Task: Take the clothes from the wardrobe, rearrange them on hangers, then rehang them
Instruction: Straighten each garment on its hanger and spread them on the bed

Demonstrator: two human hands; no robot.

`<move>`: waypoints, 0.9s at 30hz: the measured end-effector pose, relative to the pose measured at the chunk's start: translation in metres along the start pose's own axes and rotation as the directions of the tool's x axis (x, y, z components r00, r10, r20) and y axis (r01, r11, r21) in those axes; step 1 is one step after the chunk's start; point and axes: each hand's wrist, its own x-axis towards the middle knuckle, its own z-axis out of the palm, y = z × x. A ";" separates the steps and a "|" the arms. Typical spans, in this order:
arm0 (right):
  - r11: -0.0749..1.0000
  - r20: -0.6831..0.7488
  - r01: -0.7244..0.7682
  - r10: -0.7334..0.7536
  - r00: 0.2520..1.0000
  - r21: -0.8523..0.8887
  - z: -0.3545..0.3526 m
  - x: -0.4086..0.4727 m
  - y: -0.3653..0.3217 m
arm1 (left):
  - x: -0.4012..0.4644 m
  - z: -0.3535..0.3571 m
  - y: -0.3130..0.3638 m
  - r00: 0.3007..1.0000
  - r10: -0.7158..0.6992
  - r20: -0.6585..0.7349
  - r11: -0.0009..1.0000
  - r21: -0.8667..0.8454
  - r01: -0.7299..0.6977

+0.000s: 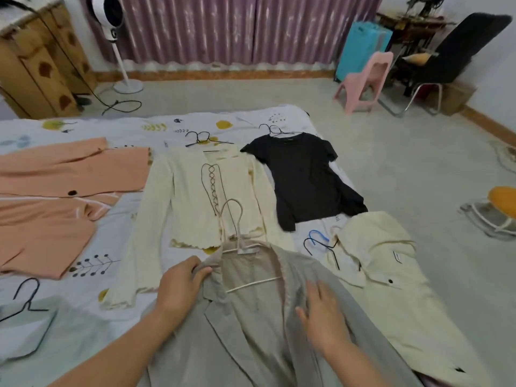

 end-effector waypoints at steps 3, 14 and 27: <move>0.996 0.108 0.004 0.005 0.994 -0.085 0.045 0.022 -0.001 | 0.027 0.035 -0.026 0.997 -0.040 0.072 0.996 0.079 0.034; 0.986 0.317 -0.100 0.137 0.939 -0.133 0.139 0.058 0.004 | -0.050 0.113 -0.108 0.921 -0.034 0.389 0.854 0.490 -0.176; 0.973 0.286 -0.058 0.122 0.950 -0.223 0.096 0.047 -0.010 | -0.031 0.083 -0.096 0.789 -0.171 0.590 0.750 0.598 -0.284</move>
